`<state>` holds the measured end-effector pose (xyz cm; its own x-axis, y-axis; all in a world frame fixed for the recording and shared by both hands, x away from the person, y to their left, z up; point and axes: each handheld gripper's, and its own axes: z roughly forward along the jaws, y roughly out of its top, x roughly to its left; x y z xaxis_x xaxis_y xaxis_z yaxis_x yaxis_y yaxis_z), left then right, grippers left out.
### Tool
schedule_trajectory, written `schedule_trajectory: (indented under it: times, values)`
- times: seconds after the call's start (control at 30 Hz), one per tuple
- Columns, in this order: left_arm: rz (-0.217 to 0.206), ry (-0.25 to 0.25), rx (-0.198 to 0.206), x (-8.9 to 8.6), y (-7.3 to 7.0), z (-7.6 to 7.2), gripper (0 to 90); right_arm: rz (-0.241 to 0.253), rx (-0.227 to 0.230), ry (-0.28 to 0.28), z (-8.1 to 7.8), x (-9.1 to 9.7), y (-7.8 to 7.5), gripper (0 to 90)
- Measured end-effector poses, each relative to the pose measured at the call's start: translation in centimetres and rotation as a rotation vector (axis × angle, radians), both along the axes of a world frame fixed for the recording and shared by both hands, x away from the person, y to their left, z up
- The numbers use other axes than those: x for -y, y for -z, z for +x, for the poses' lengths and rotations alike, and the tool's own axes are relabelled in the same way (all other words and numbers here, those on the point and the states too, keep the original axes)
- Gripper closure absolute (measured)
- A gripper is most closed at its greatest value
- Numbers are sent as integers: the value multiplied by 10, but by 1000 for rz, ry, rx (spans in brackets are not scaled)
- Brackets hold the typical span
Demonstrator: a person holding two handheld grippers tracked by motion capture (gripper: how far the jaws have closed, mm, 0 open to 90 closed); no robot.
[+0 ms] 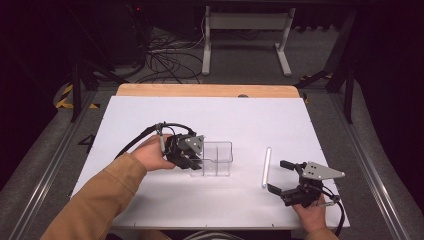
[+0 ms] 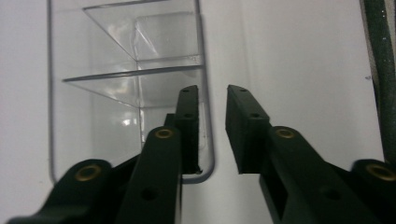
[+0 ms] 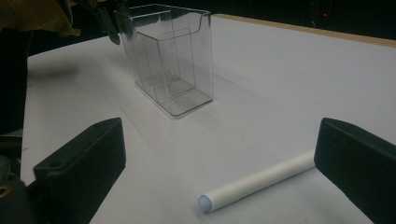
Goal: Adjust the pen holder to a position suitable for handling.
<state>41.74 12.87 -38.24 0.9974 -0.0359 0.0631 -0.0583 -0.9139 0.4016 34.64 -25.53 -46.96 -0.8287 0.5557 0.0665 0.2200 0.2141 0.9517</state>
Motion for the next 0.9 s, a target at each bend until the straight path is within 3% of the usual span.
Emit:
schedule_trajectory:
  times: [0.27, 0.47, 0.67, 0.8, 0.9]
  values:
    - [13, -18, 6, 4, -3, -3, 623, -2, 3, -1, 0, 0, 0, 24]
    - [-25, -47, 15, -2, -14, -4, 559, -1, 5, 0, 0, 0, 0, 25]
    - [-120, -106, 42, -19, -33, -11, 504, 3, 5, 2, 1, 0, 0, 24]
    - [-227, -143, 76, -31, -43, -17, 441, 4, 7, 5, 1, 0, 0, 23]
    - [-283, -171, 107, -37, -46, -20, 369, 3, 16, 8, 1, 1, 0, 20]
